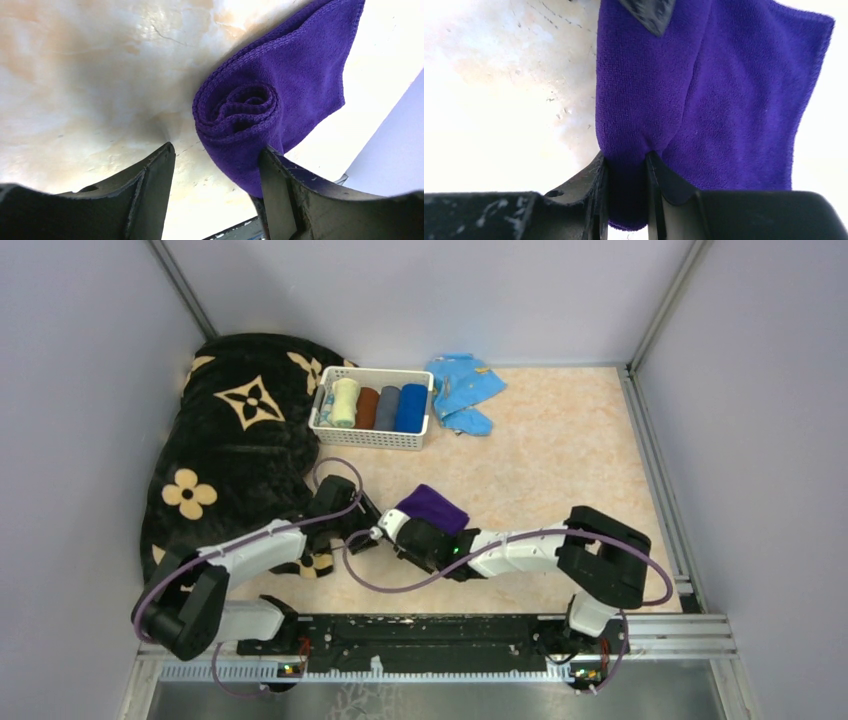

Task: Roll the towels
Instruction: Roll the towel at the center of the board.

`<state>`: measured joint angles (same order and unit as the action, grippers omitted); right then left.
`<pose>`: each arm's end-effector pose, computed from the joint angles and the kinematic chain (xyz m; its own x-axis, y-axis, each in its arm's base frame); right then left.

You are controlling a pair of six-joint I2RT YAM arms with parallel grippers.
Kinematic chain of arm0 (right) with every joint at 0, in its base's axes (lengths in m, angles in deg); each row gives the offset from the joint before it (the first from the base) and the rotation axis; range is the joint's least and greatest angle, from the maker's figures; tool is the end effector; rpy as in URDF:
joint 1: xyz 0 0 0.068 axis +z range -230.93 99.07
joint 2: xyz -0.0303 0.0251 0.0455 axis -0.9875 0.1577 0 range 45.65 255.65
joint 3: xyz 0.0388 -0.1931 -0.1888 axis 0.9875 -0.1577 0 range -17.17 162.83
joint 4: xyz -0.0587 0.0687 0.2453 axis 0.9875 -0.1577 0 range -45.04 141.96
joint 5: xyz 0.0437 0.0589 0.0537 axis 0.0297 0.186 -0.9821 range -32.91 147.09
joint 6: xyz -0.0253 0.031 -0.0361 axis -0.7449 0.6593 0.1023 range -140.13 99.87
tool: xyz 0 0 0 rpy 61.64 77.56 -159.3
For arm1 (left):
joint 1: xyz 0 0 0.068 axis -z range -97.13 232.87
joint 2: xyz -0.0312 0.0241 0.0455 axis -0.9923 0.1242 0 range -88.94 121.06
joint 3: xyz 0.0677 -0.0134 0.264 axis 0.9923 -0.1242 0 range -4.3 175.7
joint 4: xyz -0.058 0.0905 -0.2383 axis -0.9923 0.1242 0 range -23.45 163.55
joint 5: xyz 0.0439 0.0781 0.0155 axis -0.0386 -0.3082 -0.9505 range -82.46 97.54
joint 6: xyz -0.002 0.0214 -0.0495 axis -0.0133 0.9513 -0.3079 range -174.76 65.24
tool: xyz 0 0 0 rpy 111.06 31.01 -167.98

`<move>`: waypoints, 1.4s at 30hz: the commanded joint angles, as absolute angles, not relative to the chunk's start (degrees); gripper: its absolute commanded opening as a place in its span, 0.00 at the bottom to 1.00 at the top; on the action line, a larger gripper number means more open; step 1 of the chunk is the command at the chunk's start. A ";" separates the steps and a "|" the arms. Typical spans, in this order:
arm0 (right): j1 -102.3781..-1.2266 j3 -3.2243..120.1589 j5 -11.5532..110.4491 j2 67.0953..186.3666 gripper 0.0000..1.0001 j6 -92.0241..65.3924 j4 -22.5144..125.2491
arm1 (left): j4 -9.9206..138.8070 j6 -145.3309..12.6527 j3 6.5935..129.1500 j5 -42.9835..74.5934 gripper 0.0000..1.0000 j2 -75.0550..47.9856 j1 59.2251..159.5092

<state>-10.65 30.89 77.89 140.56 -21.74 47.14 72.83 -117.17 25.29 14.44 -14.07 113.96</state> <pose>0.1200 0.2974 0.1547 -0.2421 -0.7528 -0.6121 -0.8128 0.5018 -0.2957 0.1982 -0.1245 0.1508 -0.8217 -0.5320 -0.2045 -0.3275 0.7344 -0.5945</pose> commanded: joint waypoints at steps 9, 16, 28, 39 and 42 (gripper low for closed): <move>-30.41 24.21 17.13 139.77 0.11 -5.32 59.64 | 78.50 -111.44 21.19 12.85 0.72 -31.70 111.69; -39.91 20.83 -0.22 149.84 0.13 12.09 80.70 | 70.92 -113.34 18.16 18.72 0.72 -29.36 111.70; -42.34 20.89 5.87 152.44 0.29 14.17 76.29 | 65.26 -112.05 22.46 20.09 0.62 -11.47 111.83; -35.79 26.72 41.80 125.50 0.69 -5.85 44.87 | 71.07 -112.28 23.80 16.86 0.59 -8.84 111.88; -28.86 29.86 53.51 123.18 0.69 -9.05 40.87 | 71.81 -112.40 24.20 16.75 0.59 -8.25 111.93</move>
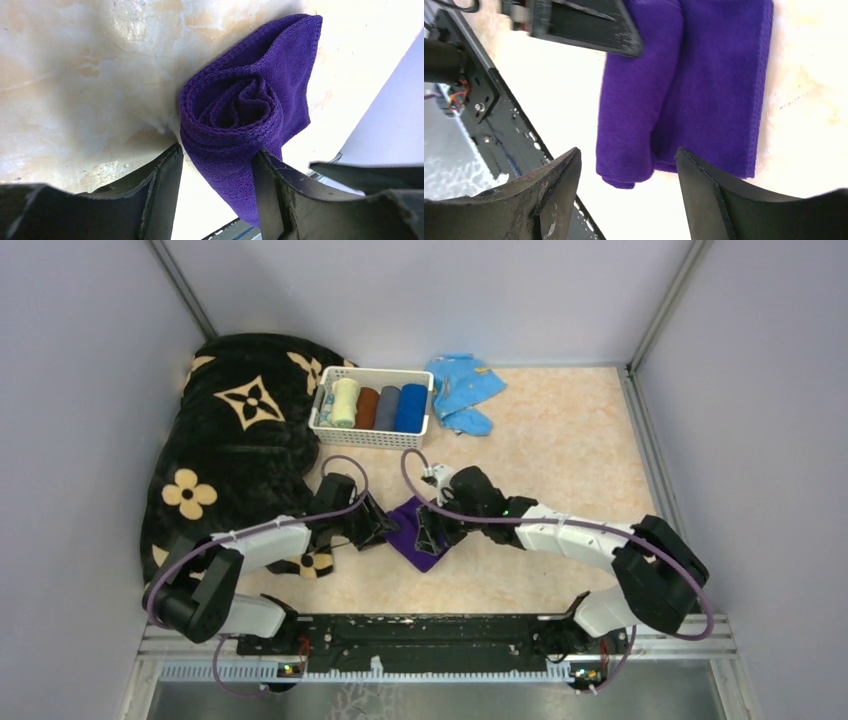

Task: Roll the towels
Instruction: Roll the towel at the center of the board.

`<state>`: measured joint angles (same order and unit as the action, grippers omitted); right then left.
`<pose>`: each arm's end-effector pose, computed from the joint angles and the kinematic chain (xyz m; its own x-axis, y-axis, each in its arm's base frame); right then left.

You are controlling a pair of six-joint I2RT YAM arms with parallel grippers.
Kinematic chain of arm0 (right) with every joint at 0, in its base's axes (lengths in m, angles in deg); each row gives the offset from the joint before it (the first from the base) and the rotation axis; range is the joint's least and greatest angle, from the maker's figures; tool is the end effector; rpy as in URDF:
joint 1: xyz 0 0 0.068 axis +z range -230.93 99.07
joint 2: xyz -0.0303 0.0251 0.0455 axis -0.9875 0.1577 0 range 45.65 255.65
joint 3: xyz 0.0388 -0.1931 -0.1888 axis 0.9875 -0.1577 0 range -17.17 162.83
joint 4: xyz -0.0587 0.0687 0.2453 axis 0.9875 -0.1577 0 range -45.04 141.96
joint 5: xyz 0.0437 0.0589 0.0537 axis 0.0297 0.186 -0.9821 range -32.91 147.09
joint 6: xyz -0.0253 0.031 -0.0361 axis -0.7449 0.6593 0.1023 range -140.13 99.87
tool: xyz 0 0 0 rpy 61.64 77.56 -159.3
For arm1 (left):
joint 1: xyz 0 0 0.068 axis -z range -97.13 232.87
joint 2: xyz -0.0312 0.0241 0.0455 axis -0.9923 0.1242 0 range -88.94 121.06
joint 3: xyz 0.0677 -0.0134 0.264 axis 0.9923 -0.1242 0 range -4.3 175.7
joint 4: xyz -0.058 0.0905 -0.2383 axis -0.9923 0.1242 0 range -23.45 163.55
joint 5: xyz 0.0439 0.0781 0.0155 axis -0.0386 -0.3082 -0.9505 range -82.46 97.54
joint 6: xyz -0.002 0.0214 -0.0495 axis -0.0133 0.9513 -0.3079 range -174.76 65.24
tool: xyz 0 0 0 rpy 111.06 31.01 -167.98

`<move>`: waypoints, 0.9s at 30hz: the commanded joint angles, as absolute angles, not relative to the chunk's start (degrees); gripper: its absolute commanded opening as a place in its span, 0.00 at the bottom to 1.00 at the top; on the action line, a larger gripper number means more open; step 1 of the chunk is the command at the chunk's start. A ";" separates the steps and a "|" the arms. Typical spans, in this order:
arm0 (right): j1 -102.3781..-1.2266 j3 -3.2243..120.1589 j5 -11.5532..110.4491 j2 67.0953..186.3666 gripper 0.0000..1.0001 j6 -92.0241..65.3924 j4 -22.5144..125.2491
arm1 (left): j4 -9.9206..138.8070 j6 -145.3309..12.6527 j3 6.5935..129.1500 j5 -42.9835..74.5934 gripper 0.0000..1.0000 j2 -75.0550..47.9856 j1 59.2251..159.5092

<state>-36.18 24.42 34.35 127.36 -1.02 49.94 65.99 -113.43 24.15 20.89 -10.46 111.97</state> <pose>0.1942 0.2119 0.1911 -0.7295 -0.2979 -0.6156 -0.6498 0.5828 0.4879 0.2068 -0.1245 0.1404 -0.8615 -0.4717 -0.1880 -0.2531 0.7199 -0.6463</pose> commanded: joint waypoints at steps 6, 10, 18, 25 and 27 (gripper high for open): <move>-16.94 34.91 70.55 127.57 0.68 -12.68 38.85 | 72.70 -112.55 25.24 16.13 0.60 -7.24 112.65; -10.97 37.48 78.12 134.00 0.67 -14.75 38.77 | 73.61 -112.63 25.74 15.44 0.60 -6.76 113.14; -6.83 38.69 84.88 144.85 0.64 -17.57 39.62 | 73.97 -112.94 26.11 15.40 0.61 -6.32 113.54; -8.15 37.59 81.27 147.62 0.34 -17.68 39.55 | 72.88 -113.31 25.48 16.66 0.67 -8.67 113.69; -10.11 36.55 74.67 145.42 0.25 -16.81 40.58 | 72.77 -113.45 24.82 16.66 0.69 -11.12 113.63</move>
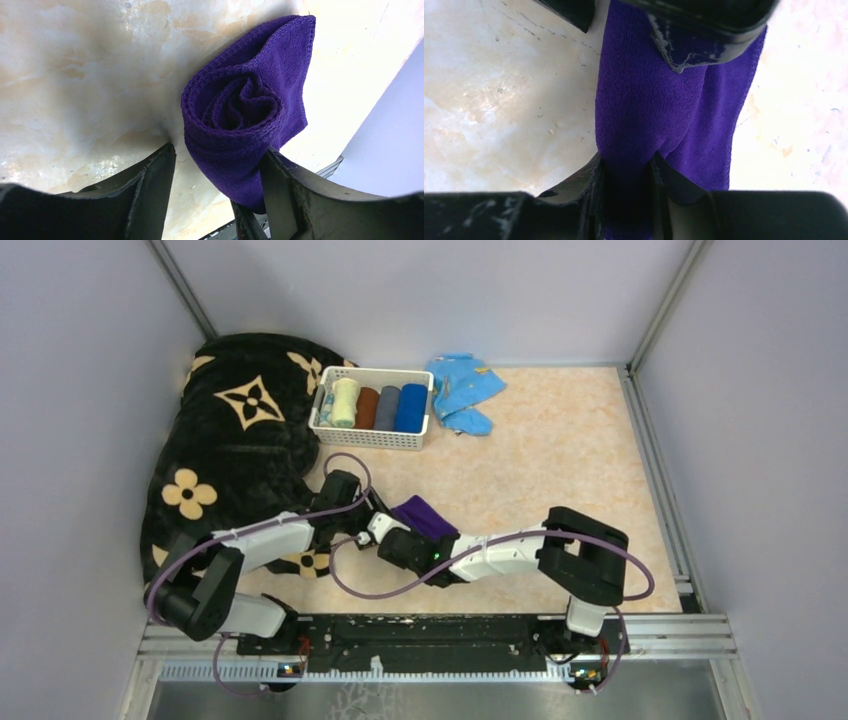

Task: Roll the towels
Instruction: Roll the towel at the center of the board.

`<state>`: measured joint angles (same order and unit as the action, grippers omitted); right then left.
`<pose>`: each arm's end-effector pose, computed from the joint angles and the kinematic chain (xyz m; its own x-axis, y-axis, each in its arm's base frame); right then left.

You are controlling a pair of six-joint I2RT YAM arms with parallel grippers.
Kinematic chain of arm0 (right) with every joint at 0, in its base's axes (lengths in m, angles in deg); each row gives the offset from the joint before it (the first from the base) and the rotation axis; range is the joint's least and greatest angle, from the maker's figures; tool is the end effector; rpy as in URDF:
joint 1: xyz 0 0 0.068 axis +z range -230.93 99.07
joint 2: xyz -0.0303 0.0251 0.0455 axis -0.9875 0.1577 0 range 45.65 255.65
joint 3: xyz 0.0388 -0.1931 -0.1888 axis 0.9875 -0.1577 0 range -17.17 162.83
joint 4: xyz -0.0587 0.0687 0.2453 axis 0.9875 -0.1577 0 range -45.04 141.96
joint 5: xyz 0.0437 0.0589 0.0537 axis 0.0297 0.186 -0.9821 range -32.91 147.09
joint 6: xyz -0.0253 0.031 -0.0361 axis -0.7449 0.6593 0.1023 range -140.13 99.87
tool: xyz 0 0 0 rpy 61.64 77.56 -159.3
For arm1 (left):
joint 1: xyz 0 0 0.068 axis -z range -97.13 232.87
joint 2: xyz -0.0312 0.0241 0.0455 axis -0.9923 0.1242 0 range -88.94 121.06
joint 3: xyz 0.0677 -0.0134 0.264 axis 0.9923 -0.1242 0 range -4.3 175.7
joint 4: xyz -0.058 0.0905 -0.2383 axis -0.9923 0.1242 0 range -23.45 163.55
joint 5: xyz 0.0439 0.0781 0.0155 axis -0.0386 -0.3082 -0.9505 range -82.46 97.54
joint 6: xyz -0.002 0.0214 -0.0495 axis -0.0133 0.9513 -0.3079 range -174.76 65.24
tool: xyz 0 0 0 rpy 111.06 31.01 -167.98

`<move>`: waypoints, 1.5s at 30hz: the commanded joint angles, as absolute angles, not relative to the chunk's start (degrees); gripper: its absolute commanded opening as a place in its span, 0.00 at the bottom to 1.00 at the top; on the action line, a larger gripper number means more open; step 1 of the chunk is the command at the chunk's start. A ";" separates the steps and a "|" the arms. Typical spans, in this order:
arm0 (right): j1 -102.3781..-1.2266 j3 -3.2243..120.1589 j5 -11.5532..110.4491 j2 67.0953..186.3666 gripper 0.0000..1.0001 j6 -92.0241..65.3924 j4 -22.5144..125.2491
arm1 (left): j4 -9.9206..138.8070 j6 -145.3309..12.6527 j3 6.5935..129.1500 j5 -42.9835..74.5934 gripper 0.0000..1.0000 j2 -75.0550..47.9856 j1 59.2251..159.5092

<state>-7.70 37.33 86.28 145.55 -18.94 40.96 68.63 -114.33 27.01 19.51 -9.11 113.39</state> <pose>0.1142 0.3189 0.1537 -0.2561 -0.7867 -0.5617 -0.7529 0.5268 -0.3945 0.2113 -0.1332 0.1454 -0.8633 -0.4703 -0.1833 -0.2650 0.7313 -0.6284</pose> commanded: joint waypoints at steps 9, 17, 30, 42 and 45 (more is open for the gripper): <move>-26.23 29.08 26.03 139.03 0.17 -6.55 53.23 | 73.58 -113.21 20.48 15.48 0.75 -27.01 113.20; -36.63 24.67 0.91 149.82 0.17 10.70 75.58 | 69.05 -114.86 15.39 18.87 0.75 -31.47 113.20; -40.05 26.32 11.07 149.15 0.39 7.59 63.03 | 67.33 -115.80 18.77 20.45 0.62 -14.37 113.23; -24.48 33.42 54.37 127.42 0.67 -11.73 39.80 | 73.53 -116.04 19.83 15.99 0.61 -13.68 113.26; -17.40 34.38 65.44 127.44 0.68 -14.68 40.00 | 73.81 -116.05 20.09 15.89 0.62 -13.22 113.19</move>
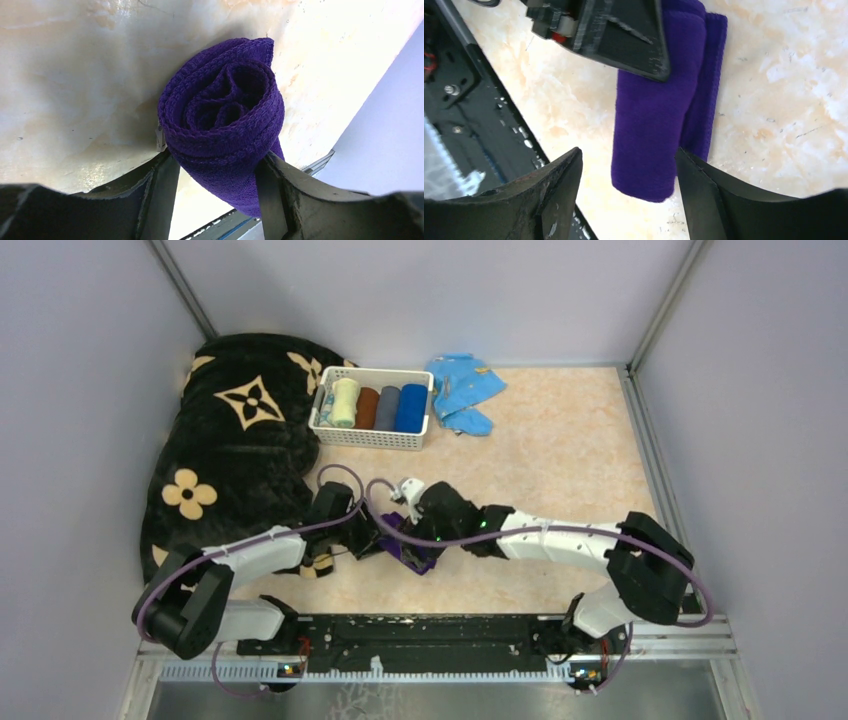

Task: Roll the towels
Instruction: Roll the towel at the center of the board.

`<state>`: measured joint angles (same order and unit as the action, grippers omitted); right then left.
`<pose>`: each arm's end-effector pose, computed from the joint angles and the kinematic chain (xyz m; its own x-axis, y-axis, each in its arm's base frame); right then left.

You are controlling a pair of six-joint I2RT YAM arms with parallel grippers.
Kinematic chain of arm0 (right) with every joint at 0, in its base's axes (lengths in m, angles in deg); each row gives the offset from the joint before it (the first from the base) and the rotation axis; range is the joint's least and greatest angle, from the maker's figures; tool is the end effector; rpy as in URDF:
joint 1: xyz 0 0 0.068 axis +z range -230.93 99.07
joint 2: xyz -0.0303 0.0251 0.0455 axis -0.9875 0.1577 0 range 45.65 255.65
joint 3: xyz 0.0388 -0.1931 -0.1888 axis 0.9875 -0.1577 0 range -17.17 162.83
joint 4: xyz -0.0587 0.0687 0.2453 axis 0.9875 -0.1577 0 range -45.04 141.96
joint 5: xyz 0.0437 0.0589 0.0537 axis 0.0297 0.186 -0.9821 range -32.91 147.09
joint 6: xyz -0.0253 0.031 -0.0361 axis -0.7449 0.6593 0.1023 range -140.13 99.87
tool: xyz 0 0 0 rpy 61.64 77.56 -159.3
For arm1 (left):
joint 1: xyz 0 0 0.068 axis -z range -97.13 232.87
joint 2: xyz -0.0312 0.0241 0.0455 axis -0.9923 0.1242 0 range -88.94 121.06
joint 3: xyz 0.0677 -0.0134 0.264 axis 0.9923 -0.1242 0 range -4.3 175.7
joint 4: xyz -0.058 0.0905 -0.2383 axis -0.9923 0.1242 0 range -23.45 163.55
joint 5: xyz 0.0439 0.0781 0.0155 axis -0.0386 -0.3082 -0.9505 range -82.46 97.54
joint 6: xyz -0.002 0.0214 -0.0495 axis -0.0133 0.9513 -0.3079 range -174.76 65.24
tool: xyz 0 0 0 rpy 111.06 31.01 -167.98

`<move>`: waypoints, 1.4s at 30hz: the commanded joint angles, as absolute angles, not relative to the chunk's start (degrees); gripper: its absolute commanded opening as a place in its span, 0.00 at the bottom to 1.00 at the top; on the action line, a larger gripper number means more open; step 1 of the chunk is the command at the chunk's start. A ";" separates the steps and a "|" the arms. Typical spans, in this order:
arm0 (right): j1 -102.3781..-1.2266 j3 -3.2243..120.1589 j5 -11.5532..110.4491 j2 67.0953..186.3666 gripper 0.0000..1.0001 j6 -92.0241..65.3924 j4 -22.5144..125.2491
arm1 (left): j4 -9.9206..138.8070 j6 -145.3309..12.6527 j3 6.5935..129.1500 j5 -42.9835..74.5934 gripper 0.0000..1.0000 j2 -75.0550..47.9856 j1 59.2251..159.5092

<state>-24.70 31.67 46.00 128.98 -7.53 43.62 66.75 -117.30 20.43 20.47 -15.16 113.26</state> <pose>0.1639 0.2574 0.2124 -0.5639 -0.4581 -0.6871 -0.7902 0.5412 0.2877 0.1884 -0.1197 0.1389 -0.8506 -0.5037 -0.1506 -0.2944 0.6937 -0.6574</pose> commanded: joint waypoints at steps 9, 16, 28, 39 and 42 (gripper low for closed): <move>-8.93 34.92 77.55 136.69 0.69 -20.36 42.29 | 73.74 -116.10 20.62 16.37 0.62 -12.58 113.19; -9.14 34.36 74.94 144.09 0.60 -20.65 44.73 | 73.94 -115.37 21.58 17.41 0.65 -12.56 113.20; -19.17 35.45 48.28 143.24 0.26 -6.33 44.35 | 73.04 -117.89 19.04 19.64 0.74 -24.79 113.30; -22.92 36.76 40.95 147.27 0.22 10.16 47.43 | 66.15 -123.58 14.17 18.17 0.76 -29.60 114.06; -23.86 35.38 38.89 147.93 0.22 14.40 50.88 | 64.17 -123.83 13.79 18.33 0.76 -27.66 114.35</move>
